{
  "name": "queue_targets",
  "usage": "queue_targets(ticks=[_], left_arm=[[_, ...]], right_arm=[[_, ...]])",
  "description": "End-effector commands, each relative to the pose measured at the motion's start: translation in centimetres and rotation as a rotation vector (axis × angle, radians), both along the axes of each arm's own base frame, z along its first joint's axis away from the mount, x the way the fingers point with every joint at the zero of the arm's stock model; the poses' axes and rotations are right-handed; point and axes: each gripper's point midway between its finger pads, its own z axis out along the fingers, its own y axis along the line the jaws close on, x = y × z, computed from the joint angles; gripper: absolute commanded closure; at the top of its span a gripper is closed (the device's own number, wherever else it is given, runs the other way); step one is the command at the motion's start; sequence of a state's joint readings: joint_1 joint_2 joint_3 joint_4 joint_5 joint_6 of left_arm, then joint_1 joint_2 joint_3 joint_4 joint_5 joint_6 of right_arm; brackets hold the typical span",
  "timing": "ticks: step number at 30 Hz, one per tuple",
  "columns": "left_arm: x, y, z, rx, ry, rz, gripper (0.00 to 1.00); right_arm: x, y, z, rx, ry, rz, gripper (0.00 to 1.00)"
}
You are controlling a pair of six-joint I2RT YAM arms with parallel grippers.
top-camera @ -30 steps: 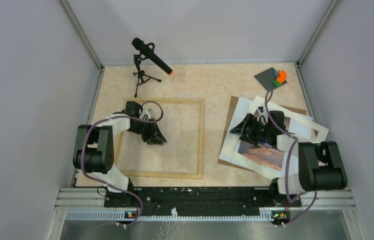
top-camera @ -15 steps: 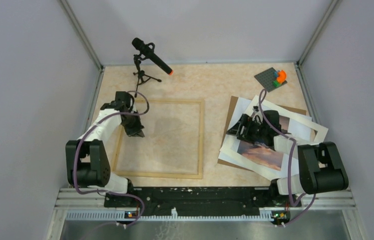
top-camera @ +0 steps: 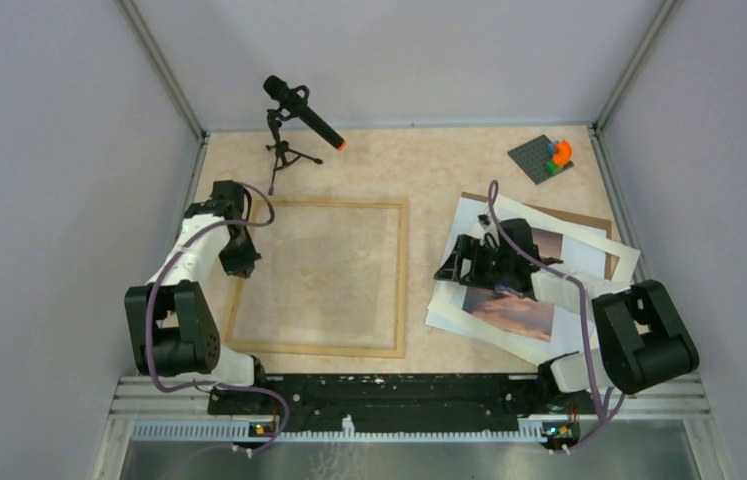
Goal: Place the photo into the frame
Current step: Pick up the photo frame item at the center of the board.
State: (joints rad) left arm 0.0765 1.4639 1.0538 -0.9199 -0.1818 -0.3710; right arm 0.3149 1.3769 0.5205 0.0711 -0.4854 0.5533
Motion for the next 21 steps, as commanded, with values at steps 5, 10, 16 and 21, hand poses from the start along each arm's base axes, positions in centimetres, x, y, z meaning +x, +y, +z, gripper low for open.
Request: queue_targets(ticks=[5, 10, 16, 21], left_arm=[[0.1, -0.3, 1.1, -0.019, -0.032, -0.052, 1.00], [-0.2, -1.3, 2.1, -0.076, -0.030, -0.041, 1.00], [-0.6, -2.3, 3.1, -0.125, -0.042, -0.054, 1.00], [-1.0, -2.1, 3.3, -0.113, -0.032, -0.055, 1.00]], right_arm=[[1.3, 1.0, 0.3, -0.101, -0.037, 0.012, 0.15], [2.7, -1.5, -1.0, -0.288, -0.019, -0.068, 0.14], [4.0, -4.1, -0.3, -0.455, -0.067, -0.139, 0.14], [4.6, -1.0, 3.7, -0.416, -0.140, -0.111, 0.13]])
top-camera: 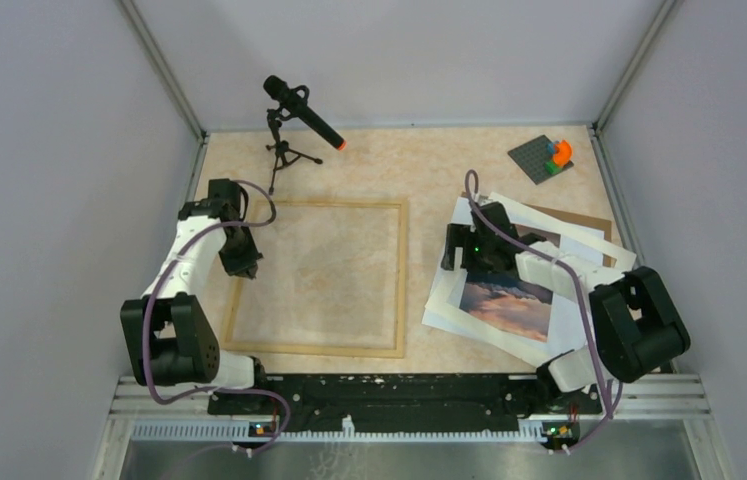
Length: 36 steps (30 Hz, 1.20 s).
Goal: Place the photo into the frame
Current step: Pick up the photo frame item at the center of the board, then adjust the photo frame at the center of the board.
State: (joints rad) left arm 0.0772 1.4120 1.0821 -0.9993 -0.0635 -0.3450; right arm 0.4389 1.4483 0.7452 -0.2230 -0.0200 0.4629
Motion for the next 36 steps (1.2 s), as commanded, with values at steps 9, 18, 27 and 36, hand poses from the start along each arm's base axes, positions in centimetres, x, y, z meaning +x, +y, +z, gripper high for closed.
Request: queue_targets(ticks=[9, 18, 27, 36], left_arm=[[-0.5, -0.7, 1.9, -0.042, -0.003, -0.006, 1.00], [-0.1, -2.1, 2.2, -0.117, -0.025, -0.025, 1.00], [0.1, -2.3, 1.3, -0.127, -0.022, -0.041, 1.00], [-0.3, -3.5, 1.0, -0.193, -0.049, 0.003, 1.00]], right_arm=[[0.6, 11.0, 3.7, 0.172, -0.050, 0.071, 0.23], [3.3, 11.9, -0.2, 0.006, -0.091, 0.006, 0.39], [6.4, 10.3, -2.7, -0.205, -0.129, -0.021, 0.55], [9.8, 9.7, -3.2, -0.159, -0.119, 0.100, 0.79]])
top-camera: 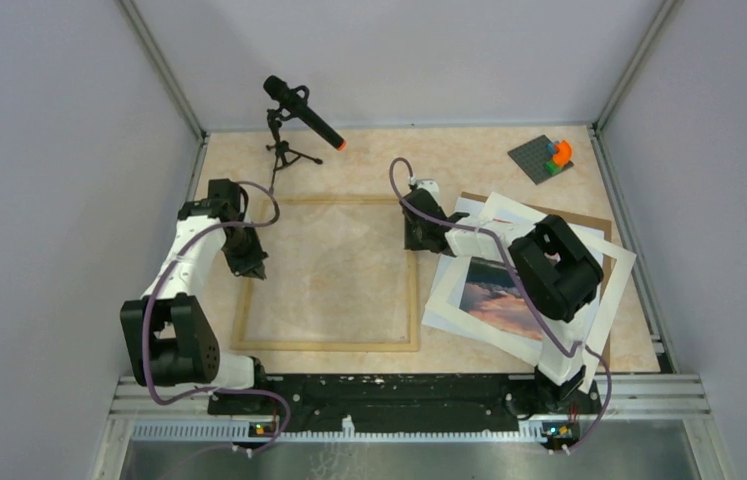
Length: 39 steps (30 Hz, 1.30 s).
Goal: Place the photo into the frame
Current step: Adjust the photo frame at the center of the board.
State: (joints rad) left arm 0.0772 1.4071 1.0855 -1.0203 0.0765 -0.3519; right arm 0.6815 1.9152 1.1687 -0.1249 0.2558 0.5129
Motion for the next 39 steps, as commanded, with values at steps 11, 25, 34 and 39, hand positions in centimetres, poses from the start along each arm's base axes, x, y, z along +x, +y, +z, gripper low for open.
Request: queue_targets(ticks=[11, 25, 34, 39], left_arm=[[0.6, -4.5, 3.8, -0.307, -0.084, 0.074, 1.00], [2.3, -5.8, 8.4, -0.536, -0.208, 0.055, 1.00], [0.8, -6.1, 7.6, -0.552, -0.212, 0.062, 1.00], [1.6, -5.2, 9.3, -0.495, -0.284, 0.058, 1.00]], right_arm=[[4.4, -1.6, -0.7, 0.026, 0.026, 0.139, 0.79], [3.3, -0.7, 3.6, 0.131, 0.095, 0.123, 0.45], [0.5, -1.3, 6.0, 0.270, 0.112, 0.141, 0.36], [-2.0, -0.6, 5.3, 0.344, 0.174, 0.182, 0.34]])
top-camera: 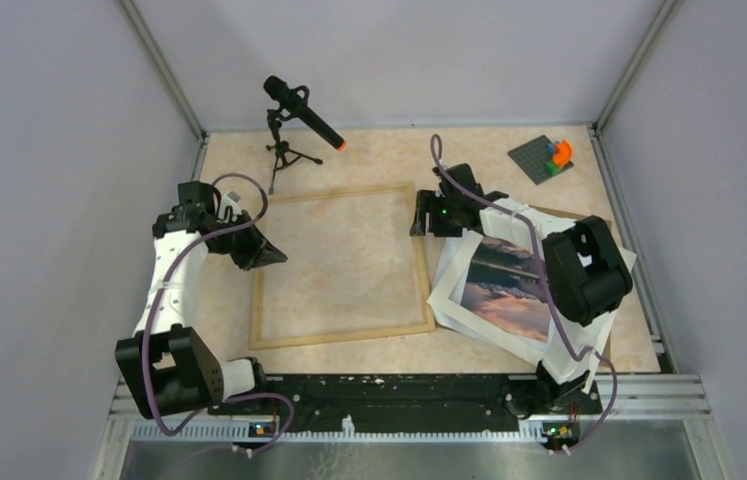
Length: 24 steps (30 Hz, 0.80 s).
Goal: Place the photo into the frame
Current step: Adjust the photo frame at the center of the board.
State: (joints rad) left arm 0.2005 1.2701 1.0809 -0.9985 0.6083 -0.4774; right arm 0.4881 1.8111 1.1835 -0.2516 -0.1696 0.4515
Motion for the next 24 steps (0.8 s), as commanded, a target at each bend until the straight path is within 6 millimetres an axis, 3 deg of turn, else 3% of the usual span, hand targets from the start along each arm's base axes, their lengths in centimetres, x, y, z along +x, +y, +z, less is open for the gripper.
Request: queue_targets(ticks=[1, 9, 15, 24], left_arm=[[1.0, 0.5, 2.6, 0.026, -0.111, 0.012, 1.00], [-0.8, -1.6, 1.5, -0.120, -0.077, 0.023, 1.00], [-0.8, -2.7, 3.3, -0.226, -0.106, 0.039, 1.00], [-1.3, -2.9, 1.7, -0.247, -0.082, 0.038, 1.00]], right_arm=[[-1.8, 1.8, 1.6, 0.130, 0.023, 0.050, 0.34], [-2.3, 2.7, 2.7, 0.224, 0.053, 0.039, 0.37], [-1.5, 1.0, 2.7, 0.207, 0.038, -0.024, 0.38], [-0.3, -1.5, 3.9, 0.263, 0.032, -0.096, 0.38]])
